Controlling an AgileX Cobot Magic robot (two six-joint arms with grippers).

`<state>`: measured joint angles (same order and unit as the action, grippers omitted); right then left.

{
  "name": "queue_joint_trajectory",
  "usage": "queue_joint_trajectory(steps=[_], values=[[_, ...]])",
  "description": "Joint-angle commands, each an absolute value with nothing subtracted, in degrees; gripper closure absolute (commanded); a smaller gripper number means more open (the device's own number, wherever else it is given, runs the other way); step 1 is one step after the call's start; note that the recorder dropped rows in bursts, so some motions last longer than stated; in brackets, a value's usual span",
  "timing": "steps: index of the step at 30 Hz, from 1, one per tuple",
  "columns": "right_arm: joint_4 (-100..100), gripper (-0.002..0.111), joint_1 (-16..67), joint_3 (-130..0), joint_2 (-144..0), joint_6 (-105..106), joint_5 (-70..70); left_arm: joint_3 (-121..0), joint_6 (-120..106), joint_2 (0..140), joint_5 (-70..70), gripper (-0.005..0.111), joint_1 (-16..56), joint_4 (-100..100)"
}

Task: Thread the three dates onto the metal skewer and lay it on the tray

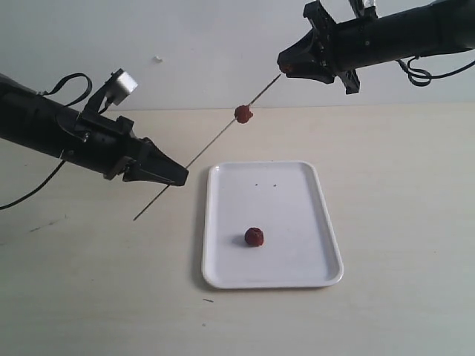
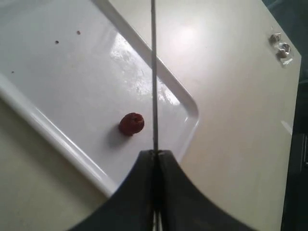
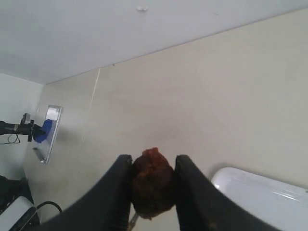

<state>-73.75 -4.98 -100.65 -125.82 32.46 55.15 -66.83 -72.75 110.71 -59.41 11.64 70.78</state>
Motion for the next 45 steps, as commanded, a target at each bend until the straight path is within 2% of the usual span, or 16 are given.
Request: queue_joint_trajectory(steps=[1,45], values=[[-74.91,0.078,-4.95,-101.00,-125.46,33.37,56.01,-66.68,-73.16,110.02,-59.66,0.107,11.97,72.66],[-75.86,0.078,-4.68,-100.89,-125.46,38.40,59.95,-66.68,-74.73,110.02,-61.22,0.107,11.97,75.83]])
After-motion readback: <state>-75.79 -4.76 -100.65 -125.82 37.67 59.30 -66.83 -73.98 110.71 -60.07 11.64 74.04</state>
